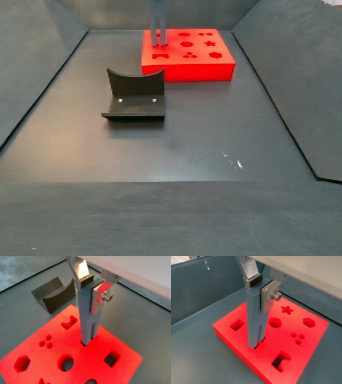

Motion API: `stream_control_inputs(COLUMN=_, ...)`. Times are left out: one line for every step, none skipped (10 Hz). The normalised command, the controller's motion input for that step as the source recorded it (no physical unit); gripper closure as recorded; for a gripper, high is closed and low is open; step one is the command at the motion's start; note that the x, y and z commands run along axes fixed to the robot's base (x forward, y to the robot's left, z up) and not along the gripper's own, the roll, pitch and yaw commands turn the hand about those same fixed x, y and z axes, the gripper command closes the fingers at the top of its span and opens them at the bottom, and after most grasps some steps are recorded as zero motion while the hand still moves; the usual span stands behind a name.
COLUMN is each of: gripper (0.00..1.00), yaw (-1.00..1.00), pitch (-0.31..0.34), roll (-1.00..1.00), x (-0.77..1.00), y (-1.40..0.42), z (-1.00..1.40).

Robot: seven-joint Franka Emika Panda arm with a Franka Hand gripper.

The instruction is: Insert the double-square object.

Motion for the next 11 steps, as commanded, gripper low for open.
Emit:
stream_control_inputs(gripper=1.0, yaw=0.42, pitch=0.0, roll=0.07, x=0.0, y=-0.05, z=-0.25)
stream_control_inputs(gripper=1.0, yaw=0.4, pitch=0.003, roll=0.09, x=0.0, y=0.0, z=-0.25)
stream_control_inputs(gripper=1.0, yaw=0.23, pitch=0.0, roll=0.07, x=-0.03, y=0.0, z=-0.25)
stream_control_inputs(gripper=1.0, yaw=0.0, pitch=0.0, roll=0.0, x=-0.1, y=0.06, z=-0.21)
stream_control_inputs(gripper=1.0, yaw=-0.05, pitch=0.0, roll=0.0, x=-0.08, y=0.05, z=-0.15)
stream_control_inputs(gripper=1.0, yaw=-0.12, pitch=0.0, roll=0.0, x=-0.07, y=0.03, z=-0.15)
stream_control_inputs(gripper=1.0, yaw=-0.15, pitch=0.0, roll=0.0, x=-0.03, y=0.0, z=-0.11)
stream_control_inputs(gripper=1.0, yaw=-0.13, pitch=0.0, roll=0.0, x=0.0, y=0.0, z=-0.2)
stream_control_inputs(gripper=1.0, yaw=-0.16, pitch=0.0, roll=0.0, x=0.0, y=0.0, z=-0.29)
stream_control_inputs(gripper=1.0, yaw=-0.17, pitch=0.0, roll=0.01, x=0.0, y=0.0, z=-0.26)
stream_control_inputs(gripper=1.0, yaw=-0.15, pitch=0.0, roll=0.02, x=-0.01, y=0.0, z=-0.24)
